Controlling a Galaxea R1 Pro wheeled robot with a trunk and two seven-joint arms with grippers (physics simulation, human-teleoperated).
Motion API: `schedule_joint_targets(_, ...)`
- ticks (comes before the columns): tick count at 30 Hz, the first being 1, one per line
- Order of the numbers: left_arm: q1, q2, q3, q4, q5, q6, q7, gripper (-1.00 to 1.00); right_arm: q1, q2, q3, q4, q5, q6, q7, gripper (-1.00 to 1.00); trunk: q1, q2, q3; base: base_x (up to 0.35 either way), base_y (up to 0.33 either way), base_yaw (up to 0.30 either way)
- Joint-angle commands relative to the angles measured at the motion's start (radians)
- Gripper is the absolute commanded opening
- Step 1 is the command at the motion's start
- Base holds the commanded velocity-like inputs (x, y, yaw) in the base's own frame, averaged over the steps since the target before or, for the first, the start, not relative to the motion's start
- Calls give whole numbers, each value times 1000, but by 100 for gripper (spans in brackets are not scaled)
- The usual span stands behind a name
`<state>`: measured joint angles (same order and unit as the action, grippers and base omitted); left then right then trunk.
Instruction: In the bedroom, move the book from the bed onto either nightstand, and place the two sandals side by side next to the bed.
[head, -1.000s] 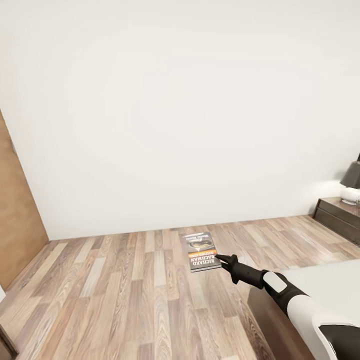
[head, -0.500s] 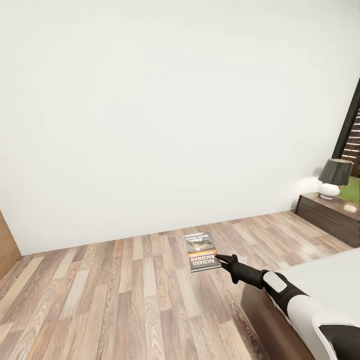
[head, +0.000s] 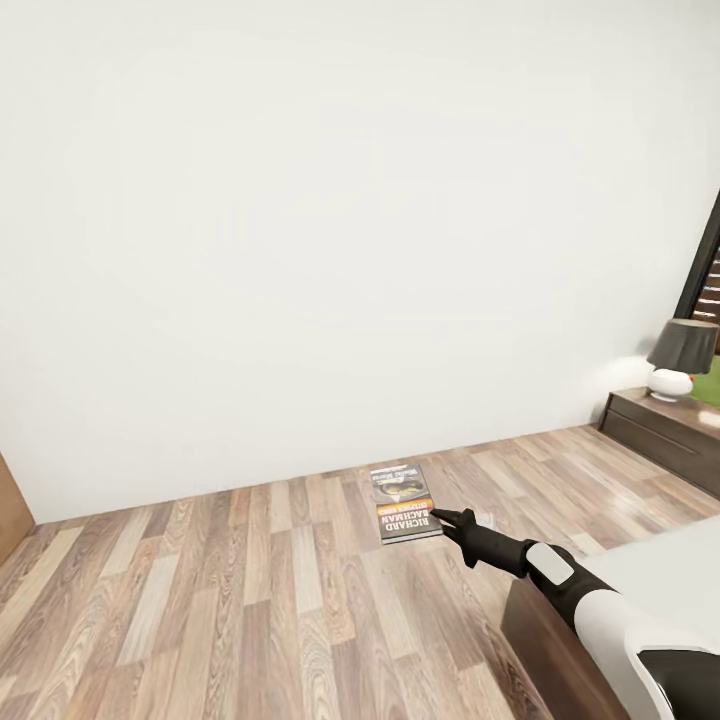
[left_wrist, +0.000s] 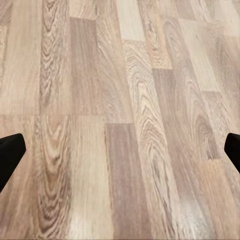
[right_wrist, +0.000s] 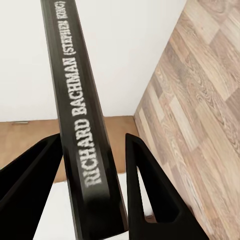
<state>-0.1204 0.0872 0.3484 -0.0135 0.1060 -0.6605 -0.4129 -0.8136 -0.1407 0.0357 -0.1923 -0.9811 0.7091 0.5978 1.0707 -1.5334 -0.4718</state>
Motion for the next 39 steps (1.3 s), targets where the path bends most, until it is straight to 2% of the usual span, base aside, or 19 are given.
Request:
schedule_joint_targets(1, -1, 0, 1, 1, 11, 1, -10, 100, -1, 0, 0, 0, -10, 6, 2, -100, 0, -1, -1, 199, 170, -18)
schedule_joint_targets(10, -1, 0, 1, 1, 11, 1, -10, 100, -1, 0, 0, 0, -10, 6, 2, -100, 0, -1, -1, 200, 171, -130)
schedule_joint_targets(39, -1, 3, 1, 1, 11, 1, -10, 100, -1, 1, 0, 0, -10, 6, 2, -100, 0, -1, -1, 209, 180, -242)
